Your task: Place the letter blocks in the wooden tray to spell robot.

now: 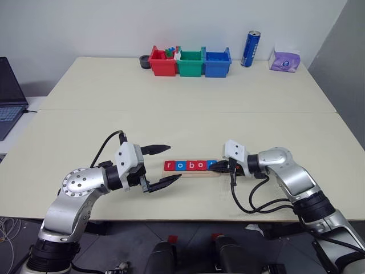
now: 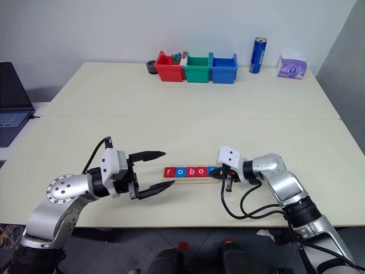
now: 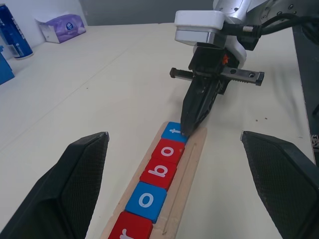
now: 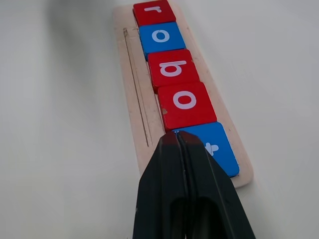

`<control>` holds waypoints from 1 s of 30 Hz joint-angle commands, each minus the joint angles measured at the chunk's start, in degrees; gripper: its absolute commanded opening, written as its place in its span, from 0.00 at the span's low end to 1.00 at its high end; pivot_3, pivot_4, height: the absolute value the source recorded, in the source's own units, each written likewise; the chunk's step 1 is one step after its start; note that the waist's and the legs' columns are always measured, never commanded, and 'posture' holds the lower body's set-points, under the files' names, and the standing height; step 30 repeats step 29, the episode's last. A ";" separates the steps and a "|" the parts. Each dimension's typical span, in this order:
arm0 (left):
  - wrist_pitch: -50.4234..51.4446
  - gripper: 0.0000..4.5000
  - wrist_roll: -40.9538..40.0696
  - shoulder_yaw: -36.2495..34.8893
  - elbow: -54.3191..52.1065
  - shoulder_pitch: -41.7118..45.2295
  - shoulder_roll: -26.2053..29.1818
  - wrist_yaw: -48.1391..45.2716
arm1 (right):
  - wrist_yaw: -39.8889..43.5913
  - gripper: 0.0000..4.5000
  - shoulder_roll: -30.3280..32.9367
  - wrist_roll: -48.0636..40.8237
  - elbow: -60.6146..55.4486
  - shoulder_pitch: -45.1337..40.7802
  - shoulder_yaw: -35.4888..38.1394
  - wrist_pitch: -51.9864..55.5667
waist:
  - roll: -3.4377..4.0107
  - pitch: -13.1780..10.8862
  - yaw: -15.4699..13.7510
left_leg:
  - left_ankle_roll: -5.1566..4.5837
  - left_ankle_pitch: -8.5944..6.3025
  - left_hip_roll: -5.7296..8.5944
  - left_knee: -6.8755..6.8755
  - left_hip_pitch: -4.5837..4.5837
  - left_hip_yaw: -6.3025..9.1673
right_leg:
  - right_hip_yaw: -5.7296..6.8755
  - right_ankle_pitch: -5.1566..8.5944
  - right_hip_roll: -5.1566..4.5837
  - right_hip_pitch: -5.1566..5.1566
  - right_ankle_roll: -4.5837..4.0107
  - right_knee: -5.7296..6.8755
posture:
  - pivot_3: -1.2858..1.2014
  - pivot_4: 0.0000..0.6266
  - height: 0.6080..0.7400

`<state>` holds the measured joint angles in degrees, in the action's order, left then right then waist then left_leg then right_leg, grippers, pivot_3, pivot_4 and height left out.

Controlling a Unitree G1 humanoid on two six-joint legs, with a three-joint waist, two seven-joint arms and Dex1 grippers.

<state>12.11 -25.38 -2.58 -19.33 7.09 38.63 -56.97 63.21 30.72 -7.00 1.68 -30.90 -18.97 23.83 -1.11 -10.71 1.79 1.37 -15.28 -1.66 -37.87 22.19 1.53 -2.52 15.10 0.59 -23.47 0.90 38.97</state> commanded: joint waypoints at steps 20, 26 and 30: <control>12.25 1.00 -0.05 -11.26 -4.96 -13.81 6.30 7.92 | -2.99 0.99 10.51 -10.09 -17.10 3.61 9.28 16.18 | -0.02 -0.01 0.00 | 0.00 0.00 -0.07 0.02 0.00 0.02 | 0.00 0.08 -0.02 -0.03 0.00 0.00 | 0.52 0.24 1.00; 11.90 1.00 0.64 -11.47 -6.18 -14.50 6.30 8.10 | -5.84 0.99 10.65 -10.33 -19.22 6.09 9.16 17.22 | -0.02 -0.01 -0.12 | 0.00 0.00 -0.06 0.02 0.06 0.00 | -0.01 0.08 -0.13 -0.04 0.01 -0.02 | 0.52 0.24 1.00; 11.20 1.00 0.07 -11.48 -6.61 -14.38 6.57 6.75 | -6.57 0.99 10.76 -10.34 -19.83 6.55 9.00 17.59 | -0.02 -0.01 -0.10 | 0.00 0.00 -0.05 0.01 0.06 0.00 | 0.00 0.08 -0.12 -0.04 0.01 -0.02 | 0.52 0.24 1.00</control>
